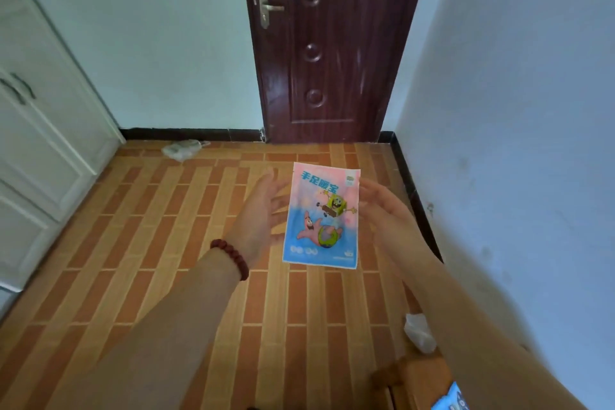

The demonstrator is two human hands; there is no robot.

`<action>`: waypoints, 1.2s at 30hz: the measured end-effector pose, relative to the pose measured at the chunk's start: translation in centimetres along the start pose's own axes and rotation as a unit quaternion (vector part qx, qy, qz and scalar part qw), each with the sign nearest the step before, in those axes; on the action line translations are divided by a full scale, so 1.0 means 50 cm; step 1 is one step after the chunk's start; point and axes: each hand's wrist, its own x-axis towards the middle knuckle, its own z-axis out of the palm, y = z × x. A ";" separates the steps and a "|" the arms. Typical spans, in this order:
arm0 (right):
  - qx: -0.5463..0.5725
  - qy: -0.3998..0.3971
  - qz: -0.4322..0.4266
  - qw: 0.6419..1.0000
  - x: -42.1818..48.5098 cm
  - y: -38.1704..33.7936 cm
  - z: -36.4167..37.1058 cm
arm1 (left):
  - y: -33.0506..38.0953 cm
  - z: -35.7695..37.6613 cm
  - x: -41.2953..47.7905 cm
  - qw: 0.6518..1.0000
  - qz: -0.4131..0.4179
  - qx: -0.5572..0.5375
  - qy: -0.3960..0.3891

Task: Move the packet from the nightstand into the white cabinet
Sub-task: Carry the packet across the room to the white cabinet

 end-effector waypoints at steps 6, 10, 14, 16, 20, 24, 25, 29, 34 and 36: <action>0.015 -0.063 0.006 0.998 0.083 -0.010 0.216 | 0.060 -0.209 -0.002 0.998 0.018 -0.058 0.033; 0.020 -0.105 0.025 0.994 0.122 -0.007 0.347 | 0.085 -0.336 -0.019 0.993 0.034 -0.092 0.062; 0.026 -0.166 0.016 0.986 0.152 0.001 0.469 | 0.092 -0.444 -0.042 0.988 0.045 -0.113 0.099; 0.022 -0.202 0.014 0.979 0.168 0.005 0.540 | 0.092 -0.508 -0.050 0.982 0.056 -0.124 0.128; 0.010 -0.261 0.027 0.965 0.212 0.015 0.657 | 0.101 -0.611 -0.047 0.971 0.067 -0.160 0.166; 0.011 -0.295 0.037 0.955 0.280 0.024 0.765 | 0.114 -0.703 -0.014 0.961 0.085 -0.173 0.199; 0.010 -0.305 0.037 0.951 0.300 0.024 0.793 | 0.121 -0.727 -0.001 0.960 0.087 -0.172 0.205; 0.010 -0.336 0.032 0.941 0.393 0.016 0.905 | 0.170 -0.821 0.066 0.951 0.097 -0.194 0.222; 0.003 -0.359 0.037 0.933 0.534 -0.001 1.053 | 0.250 -0.942 0.163 0.940 0.115 -0.196 0.253; -0.012 -0.371 0.033 0.928 0.587 -0.007 1.113 | 0.280 -0.987 0.197 0.933 0.117 -0.206 0.272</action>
